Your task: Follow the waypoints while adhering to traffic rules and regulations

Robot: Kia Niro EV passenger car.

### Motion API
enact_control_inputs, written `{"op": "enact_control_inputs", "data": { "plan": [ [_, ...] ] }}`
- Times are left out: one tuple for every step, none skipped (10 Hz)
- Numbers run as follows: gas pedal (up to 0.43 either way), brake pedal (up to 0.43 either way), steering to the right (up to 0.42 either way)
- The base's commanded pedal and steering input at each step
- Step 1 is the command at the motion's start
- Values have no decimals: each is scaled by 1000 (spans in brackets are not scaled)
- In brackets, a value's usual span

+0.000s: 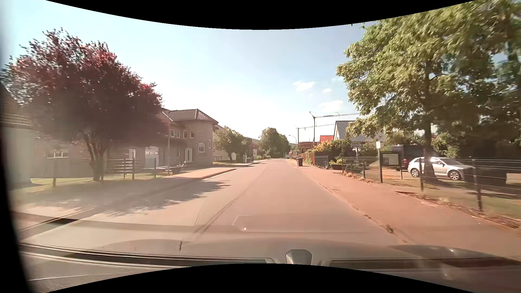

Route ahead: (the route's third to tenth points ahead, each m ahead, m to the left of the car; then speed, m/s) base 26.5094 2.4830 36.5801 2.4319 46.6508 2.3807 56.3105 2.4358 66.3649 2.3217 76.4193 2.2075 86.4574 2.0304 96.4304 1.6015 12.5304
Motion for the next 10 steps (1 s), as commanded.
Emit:
{"op": "enact_control_inputs", "data": {
  "plan": [
    [130, 6, 3],
    [118, 6, 5],
    [118, 6, 5],
    [118, 6, 5],
    [118, 6, 4],
    [118, 6, 4],
    [118, 6, 4],
    [118, 6, 4],
    [118, 6, 4],
    [118, 6, 4]
  ]
}}
